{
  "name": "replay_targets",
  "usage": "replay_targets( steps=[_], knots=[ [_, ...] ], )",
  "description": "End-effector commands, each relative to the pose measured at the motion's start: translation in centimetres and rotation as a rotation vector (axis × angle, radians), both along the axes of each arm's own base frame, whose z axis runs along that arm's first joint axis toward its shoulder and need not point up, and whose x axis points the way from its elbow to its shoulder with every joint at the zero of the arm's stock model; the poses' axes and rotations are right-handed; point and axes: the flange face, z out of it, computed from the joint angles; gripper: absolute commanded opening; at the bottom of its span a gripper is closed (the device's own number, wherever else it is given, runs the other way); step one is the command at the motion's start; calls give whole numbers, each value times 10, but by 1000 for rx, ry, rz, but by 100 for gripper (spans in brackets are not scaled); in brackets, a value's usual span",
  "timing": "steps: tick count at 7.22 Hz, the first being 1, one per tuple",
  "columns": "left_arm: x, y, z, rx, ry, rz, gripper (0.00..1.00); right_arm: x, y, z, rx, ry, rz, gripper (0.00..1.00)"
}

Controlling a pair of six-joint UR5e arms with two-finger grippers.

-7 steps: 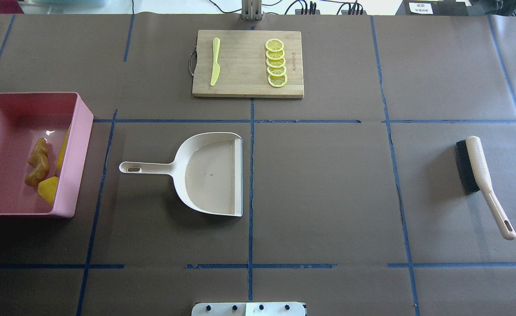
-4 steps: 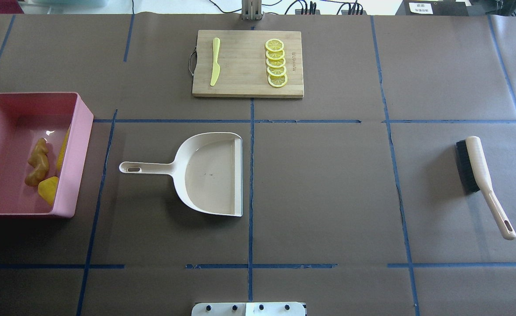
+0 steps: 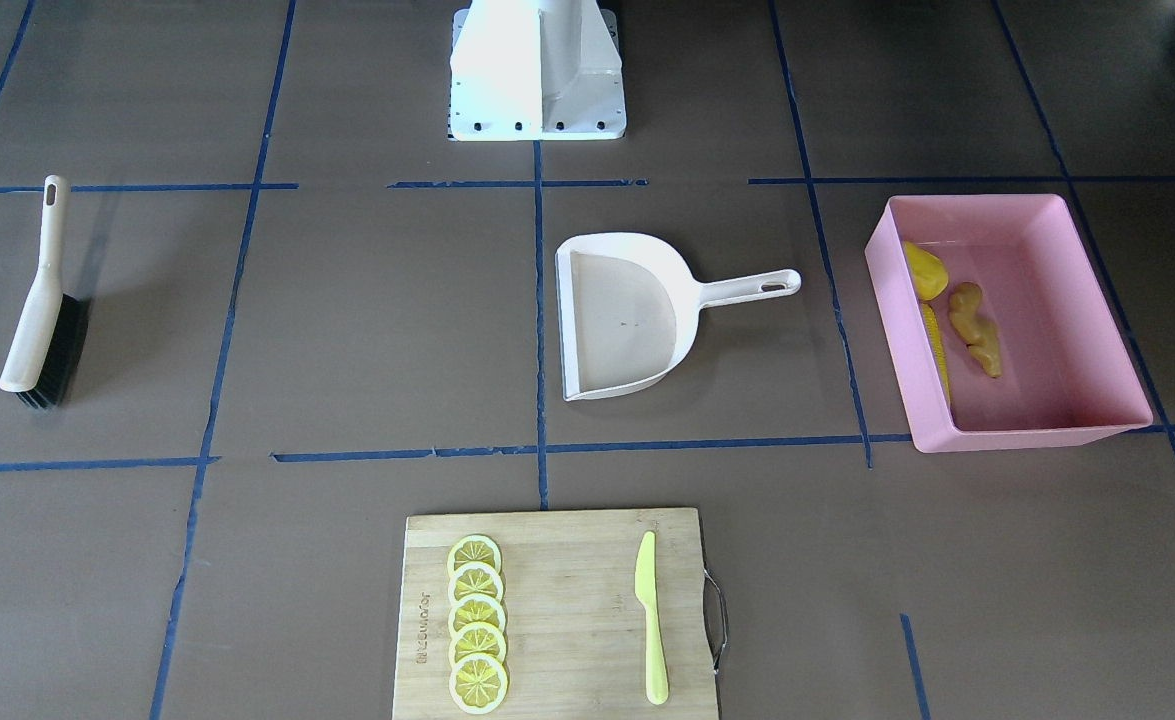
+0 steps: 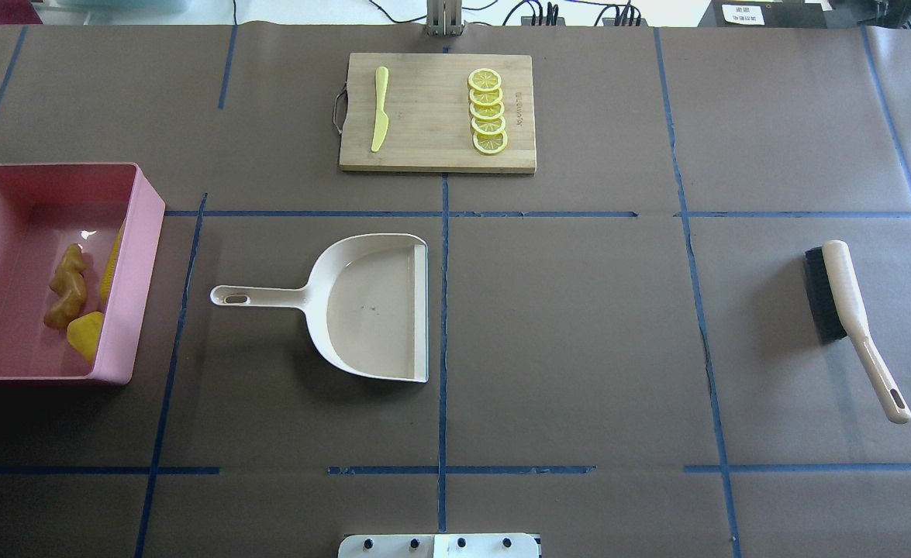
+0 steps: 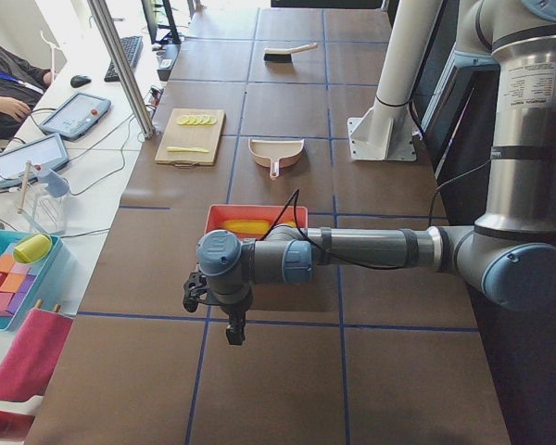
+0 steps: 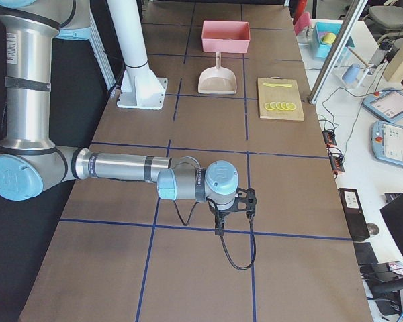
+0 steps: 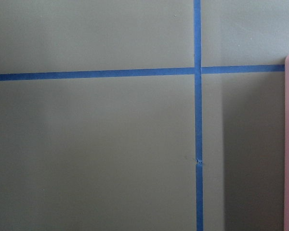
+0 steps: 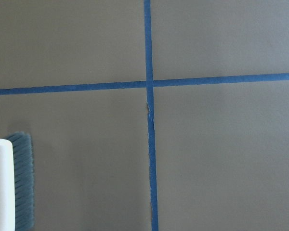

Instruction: Sweep and dump trash into bin

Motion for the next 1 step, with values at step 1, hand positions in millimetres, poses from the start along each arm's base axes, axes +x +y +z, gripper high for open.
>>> replay_targets(
  steps=[1],
  knots=[
    [1, 0, 0, 1, 0, 2, 100, 0, 0, 0, 0, 2, 0, 100]
  ],
)
